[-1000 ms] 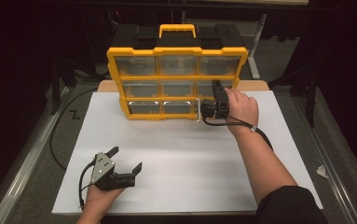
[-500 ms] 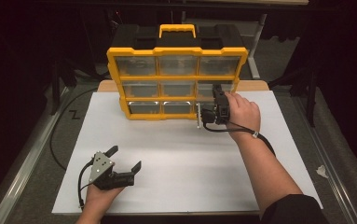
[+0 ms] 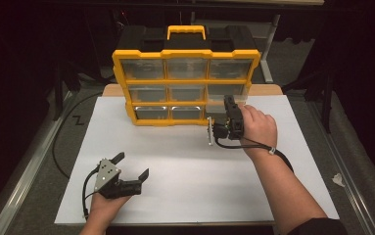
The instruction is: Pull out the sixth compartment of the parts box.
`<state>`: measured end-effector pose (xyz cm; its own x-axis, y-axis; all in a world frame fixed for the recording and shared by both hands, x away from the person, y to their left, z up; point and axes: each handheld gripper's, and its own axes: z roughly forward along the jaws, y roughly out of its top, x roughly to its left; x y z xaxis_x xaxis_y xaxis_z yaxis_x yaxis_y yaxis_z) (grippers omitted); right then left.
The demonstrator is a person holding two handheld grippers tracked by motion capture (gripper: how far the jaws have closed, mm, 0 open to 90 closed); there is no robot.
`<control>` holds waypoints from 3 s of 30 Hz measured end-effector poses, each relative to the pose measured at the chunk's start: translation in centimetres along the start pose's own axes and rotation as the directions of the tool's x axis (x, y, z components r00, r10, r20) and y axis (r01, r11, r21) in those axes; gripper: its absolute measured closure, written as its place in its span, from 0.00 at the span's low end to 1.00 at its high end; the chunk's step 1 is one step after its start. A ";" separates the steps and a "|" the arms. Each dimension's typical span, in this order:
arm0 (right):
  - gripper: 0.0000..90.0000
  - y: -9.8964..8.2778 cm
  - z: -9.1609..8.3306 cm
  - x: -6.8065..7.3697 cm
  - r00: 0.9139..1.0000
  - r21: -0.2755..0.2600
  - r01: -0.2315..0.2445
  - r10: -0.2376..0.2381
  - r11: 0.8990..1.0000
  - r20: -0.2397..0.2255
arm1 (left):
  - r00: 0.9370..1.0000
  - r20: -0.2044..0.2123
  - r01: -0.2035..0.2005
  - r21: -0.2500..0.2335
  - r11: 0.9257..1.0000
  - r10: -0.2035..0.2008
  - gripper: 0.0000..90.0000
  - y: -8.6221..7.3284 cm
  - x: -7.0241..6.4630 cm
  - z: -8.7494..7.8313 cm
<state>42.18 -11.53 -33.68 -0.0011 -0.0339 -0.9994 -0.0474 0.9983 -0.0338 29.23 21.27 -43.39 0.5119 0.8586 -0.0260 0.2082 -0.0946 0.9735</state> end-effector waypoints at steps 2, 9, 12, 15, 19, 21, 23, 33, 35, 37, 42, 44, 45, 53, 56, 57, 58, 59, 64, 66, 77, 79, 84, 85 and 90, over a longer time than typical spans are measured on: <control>0.89 -0.1 -0.4 0.1 1.000 -0.005 -0.007 0.007 1.000 0.001 | 1.000 -0.001 0.000 -0.001 1.000 0.000 0.00 0.0 0.0 0.0; 0.90 -0.1 -1.5 0.0 1.000 -0.008 0.005 -0.005 1.000 0.000 | 1.000 0.000 -0.004 0.010 1.000 0.004 0.00 0.0 0.0 0.0; 0.90 -0.2 -1.8 0.0 1.000 -0.015 0.006 -0.006 1.000 0.005 | 1.000 0.001 -0.008 0.014 1.000 0.007 0.00 -0.1 0.0 0.0; 0.90 -0.2 -2.2 0.1 1.000 -0.020 -0.001 0.001 1.000 0.006 | 1.000 0.000 -0.011 0.016 1.000 0.011 0.00 -0.1 0.0 -0.1; 0.89 -0.3 -2.6 0.2 1.000 -0.023 -0.014 0.015 1.000 0.006 | 1.000 0.001 -0.013 0.019 1.000 0.013 0.00 -0.1 0.0 -0.1; 0.90 -0.3 -2.8 0.2 1.000 -0.021 -0.009 0.009 1.000 0.008 | 1.000 0.001 -0.012 0.017 1.000 0.012 0.00 -0.1 0.0 -0.2; 0.89 -0.3 -2.9 0.2 1.000 -0.026 -0.005 0.005 1.000 0.012 | 1.000 0.001 -0.012 0.018 1.000 0.012 0.00 -0.1 0.0 -0.2; 0.89 -0.4 -3.5 0.4 1.000 -0.034 -0.010 0.010 0.999 0.018 | 1.000 0.004 -0.013 0.016 1.000 0.013 0.00 -0.1 -0.1 -0.1; 0.89 -0.4 -3.5 0.5 1.000 -0.037 -0.009 0.010 0.999 0.021 | 1.000 0.006 -0.014 0.016 1.000 0.014 0.00 -0.1 -0.1 -0.1; 0.89 -0.4 -3.6 0.6 1.000 -0.035 -0.010 0.011 0.999 0.021 | 1.000 0.007 -0.014 0.017 1.000 0.014 0.00 -0.1 -0.1 -0.1; 0.89 -0.4 -3.6 1.0 0.999 -0.037 -0.015 0.016 0.999 0.028 | 1.000 0.009 -0.016 0.019 1.000 0.016 0.00 -0.1 -0.1 -0.1; 0.89 -0.4 -3.6 1.0 0.999 -0.036 -0.015 0.016 0.999 0.029 | 1.000 0.009 -0.016 0.019 1.000 0.016 0.00 -0.1 -0.1 0.0; 0.88 -0.4 -3.6 1.0 0.999 -0.036 -0.015 0.016 0.999 0.030 | 1.000 0.009 -0.016 0.019 1.000 0.016 0.00 -0.1 -0.1 -0.1; 0.89 -0.3 -3.4 0.9 1.000 -0.036 -0.014 0.015 0.999 0.027 | 1.000 0.010 -0.018 0.021 1.000 0.017 0.00 -0.1 -0.2 -0.1; 0.89 -0.3 -3.4 0.9 1.000 -0.036 -0.012 0.013 0.999 0.028 | 1.000 0.010 -0.018 0.022 1.000 0.017 0.00 -0.1 -0.2 -0.1; 0.88 -0.3 -3.4 0.9 1.000 -0.035 -0.015 0.016 0.999 0.026 | 1.000 0.009 -0.017 0.022 1.000 0.017 0.00 -0.1 -0.1 0.0; 0.84 -0.3 -3.4 0.8 1.000 -0.034 -0.015 0.016 0.999 0.017 | 1.000 0.009 -0.016 0.022 1.000 0.016 0.00 -0.1 -0.1 0.0; 0.80 -0.3 -3.4 0.8 1.000 -0.036 -0.014 0.015 0.999 0.006 | 1.000 0.010 -0.016 0.022 1.000 0.016 0.00 -0.1 -0.1 0.0; 0.72 -0.6 -4.0 0.8 0.999 -0.040 -0.036 0.035 0.999 -0.026 | 1.000 0.011 -0.020 0.026 0.999 0.019 0.00 -0.2 -0.1 0.0; 0.69 -0.8 -4.4 0.8 0.999 -0.041 -0.042 0.041 0.998 -0.030 | 1.000 0.011 -0.019 0.025 1.000 0.019 0.00 -0.2 -0.1 0.0; 0.52 -1.7 -6.3 2.7 0.995 -0.055 -0.048 0.043 0.997 -0.094 | 1.000 0.012 -0.020 0.024 1.000 0.020 0.00 -0.2 -0.3 0.0; 0.52 -1.9 -6.5 3.4 0.993 -0.051 -0.045 0.039 0.998 -0.112 | 1.000 0.012 -0.020 0.024 1.000 0.020 0.00 -0.2 -0.3 0.0; 0.50 -2.5 -7.0 5.3 0.988 -0.044 -0.044 0.038 0.998 -0.148 | 1.000 0.013 -0.022 0.025 0.999 0.021 0.00 -0.2 -0.2 0.0; 0.50 -2.6 -7.2 5.7 0.987 -0.044 -0.042 0.035 0.998 -0.154 | 1.000 0.013 -0.022 0.025 0.999 0.021 0.00 -0.2 -0.2 0.0; 0.48 -3.1 -7.9 7.5 0.981 -0.047 -0.054 0.045 0.997 -0.187 | 1.000 0.013 -0.021 0.024 0.999 0.021 0.00 -0.2 -0.3 0.0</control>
<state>34.42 -15.24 -41.03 -0.1902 0.0025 -0.9817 -0.0941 0.9953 0.0208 29.03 21.08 -43.52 0.5268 0.8499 -0.0083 0.2171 -0.1251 0.9681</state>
